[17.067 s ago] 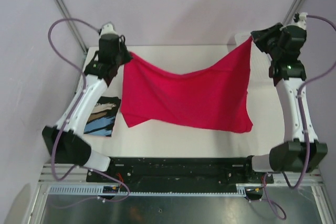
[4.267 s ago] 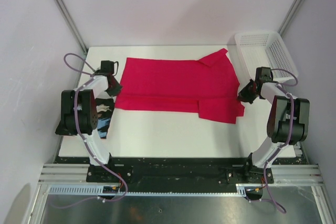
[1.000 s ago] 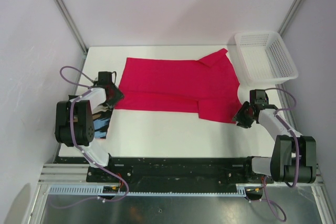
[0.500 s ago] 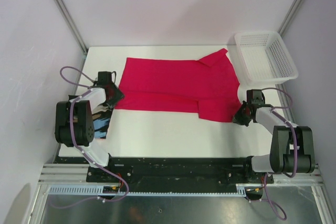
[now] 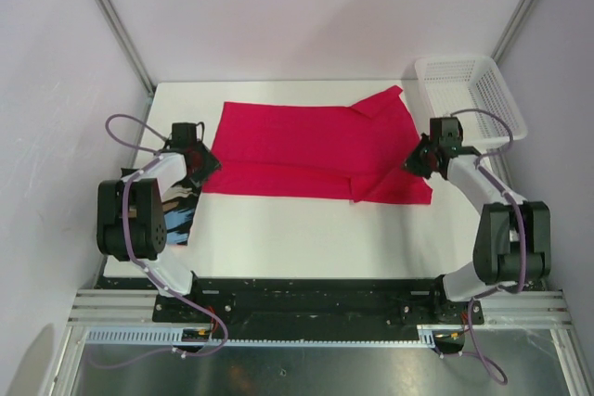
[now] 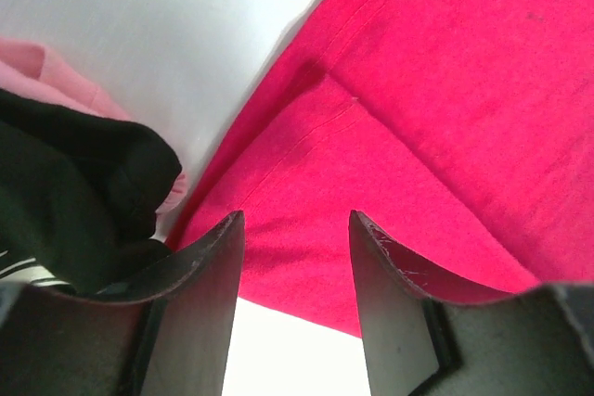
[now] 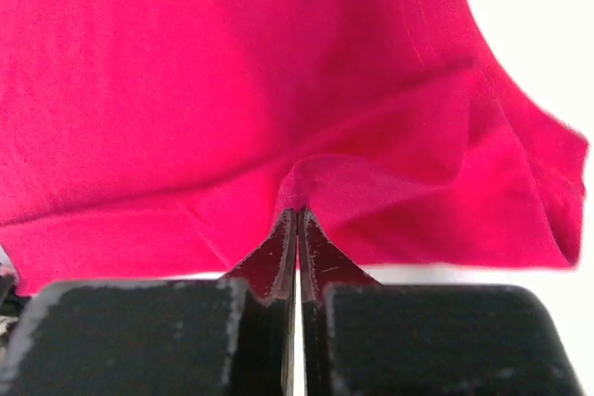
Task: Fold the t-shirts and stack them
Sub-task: Fold the flattened tshirt in 1/3 of the way, then grap the side of the flattened tshirt furthest away from the robot with both arms
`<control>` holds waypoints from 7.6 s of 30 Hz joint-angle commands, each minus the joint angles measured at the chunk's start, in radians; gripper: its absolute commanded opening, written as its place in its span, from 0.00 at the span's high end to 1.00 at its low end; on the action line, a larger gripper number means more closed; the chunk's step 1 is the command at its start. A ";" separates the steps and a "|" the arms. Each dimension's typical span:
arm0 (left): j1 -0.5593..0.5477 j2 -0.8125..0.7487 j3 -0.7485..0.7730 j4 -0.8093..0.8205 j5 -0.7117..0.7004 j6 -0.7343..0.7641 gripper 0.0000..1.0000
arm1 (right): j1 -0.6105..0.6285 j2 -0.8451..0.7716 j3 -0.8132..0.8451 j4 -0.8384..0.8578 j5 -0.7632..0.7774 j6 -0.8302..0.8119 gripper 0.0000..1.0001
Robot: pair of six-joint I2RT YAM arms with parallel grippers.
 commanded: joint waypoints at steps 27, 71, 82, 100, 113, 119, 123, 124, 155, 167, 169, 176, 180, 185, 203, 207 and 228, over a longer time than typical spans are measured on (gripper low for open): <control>-0.023 0.061 0.069 0.010 0.015 0.051 0.46 | -0.084 0.472 0.386 0.379 -0.083 0.116 1.00; -0.052 -0.209 -0.115 0.006 0.027 -0.066 0.49 | -0.213 -0.150 -0.178 -0.048 0.017 0.002 0.68; -0.052 -0.238 -0.145 0.006 0.027 -0.066 0.48 | -0.232 -0.088 -0.219 0.026 -0.001 -0.005 0.59; -0.046 -0.279 -0.189 0.000 -0.025 -0.051 0.48 | -0.272 0.028 -0.221 0.076 0.063 -0.018 0.97; -0.046 -0.292 -0.249 -0.020 -0.060 -0.090 0.50 | -0.355 0.002 -0.222 0.034 0.048 -0.073 1.00; -0.046 -0.294 -0.278 -0.023 -0.087 -0.102 0.52 | -0.356 0.010 -0.222 0.036 0.039 -0.076 1.00; -0.046 -0.271 -0.283 -0.022 -0.103 -0.118 0.52 | -0.357 0.015 -0.222 0.038 0.030 -0.076 1.00; -0.046 -0.260 -0.281 -0.020 -0.108 -0.119 0.52 | -0.357 0.016 -0.222 0.038 0.029 -0.076 1.00; -0.053 -0.236 -0.239 -0.007 -0.117 -0.124 0.53 | -0.358 0.018 -0.222 0.033 0.006 -0.081 1.00; -0.060 -0.125 -0.222 -0.006 -0.146 -0.145 0.73 | -0.358 0.000 -0.223 -0.003 -0.001 -0.076 1.00; -0.063 -0.126 -0.221 -0.009 -0.147 -0.147 0.83 | -0.359 -0.004 -0.221 -0.015 -0.008 -0.069 1.00; -0.066 -0.199 -0.225 -0.087 -0.207 -0.147 1.00 | -0.365 -0.047 -0.221 -0.112 -0.021 -0.018 1.00; -0.066 -0.277 -0.251 -0.141 -0.248 -0.150 1.00 | -0.395 -0.097 -0.221 -0.204 -0.001 0.012 1.00; -0.066 -0.384 -0.311 -0.204 -0.287 -0.172 1.00 | -0.438 -0.179 -0.221 -0.330 0.014 0.050 1.00; -0.054 -0.646 -0.427 -0.299 -0.254 -0.168 0.63 | -0.474 -0.424 -0.261 -0.544 -0.001 0.044 0.45; -0.073 -0.678 -0.312 -0.295 -0.232 -0.055 0.47 | -0.411 -0.490 -0.209 -0.475 0.012 0.011 0.41; -0.145 0.377 0.693 -0.188 -0.282 0.177 0.57 | 0.006 0.162 0.344 -0.104 0.154 -0.099 0.42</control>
